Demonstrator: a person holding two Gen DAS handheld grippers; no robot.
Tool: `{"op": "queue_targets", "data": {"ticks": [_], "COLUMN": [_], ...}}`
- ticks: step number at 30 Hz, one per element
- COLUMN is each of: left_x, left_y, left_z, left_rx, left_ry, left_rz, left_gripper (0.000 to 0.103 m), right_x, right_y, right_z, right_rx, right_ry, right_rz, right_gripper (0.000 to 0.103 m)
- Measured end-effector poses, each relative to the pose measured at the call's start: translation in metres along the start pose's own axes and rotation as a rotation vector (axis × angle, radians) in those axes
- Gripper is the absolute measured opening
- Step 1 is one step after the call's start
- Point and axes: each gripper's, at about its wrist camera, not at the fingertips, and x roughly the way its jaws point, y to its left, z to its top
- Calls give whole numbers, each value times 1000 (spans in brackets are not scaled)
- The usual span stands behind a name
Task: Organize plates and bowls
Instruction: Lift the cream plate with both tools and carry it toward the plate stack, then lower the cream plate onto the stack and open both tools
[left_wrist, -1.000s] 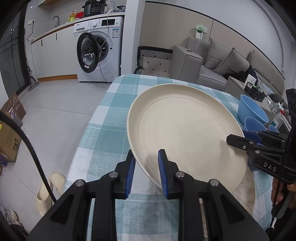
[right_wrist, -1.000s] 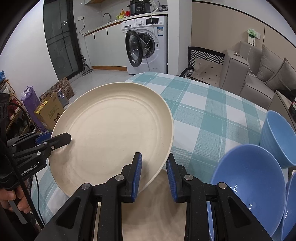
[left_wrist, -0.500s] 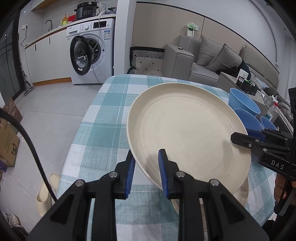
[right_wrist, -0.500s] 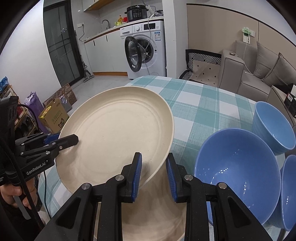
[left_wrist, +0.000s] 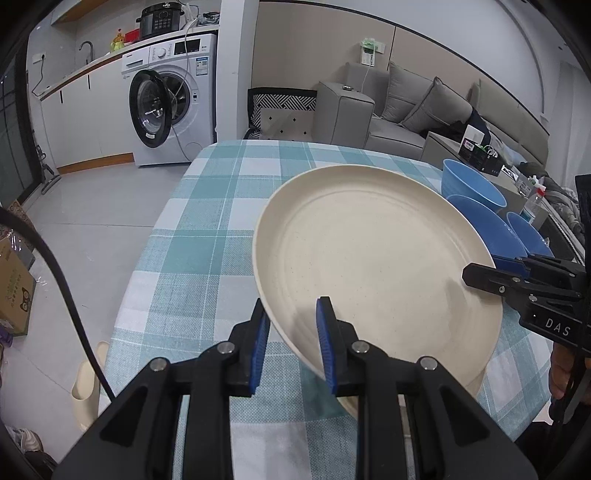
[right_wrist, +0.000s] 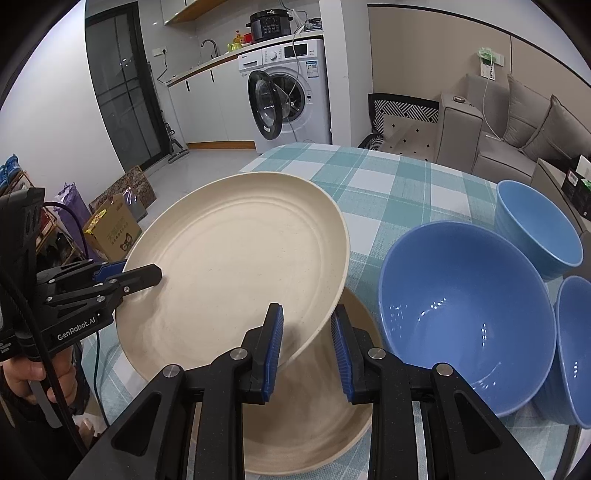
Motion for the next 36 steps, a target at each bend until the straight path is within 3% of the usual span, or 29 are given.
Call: {"op": "queue_targets", "data": {"ticks": [36], "left_x": [6], "left_y": [-38], "left_z": [-27], "left_rx": [130], "left_ry": [63], "left_rz": [33], "left_gripper": [25], "right_x": [-7], "right_y": [-11], "right_z": [-49], "right_rx": [27], "right_ry": [35], "right_rz": [-22], "right_gripper": [27]}}
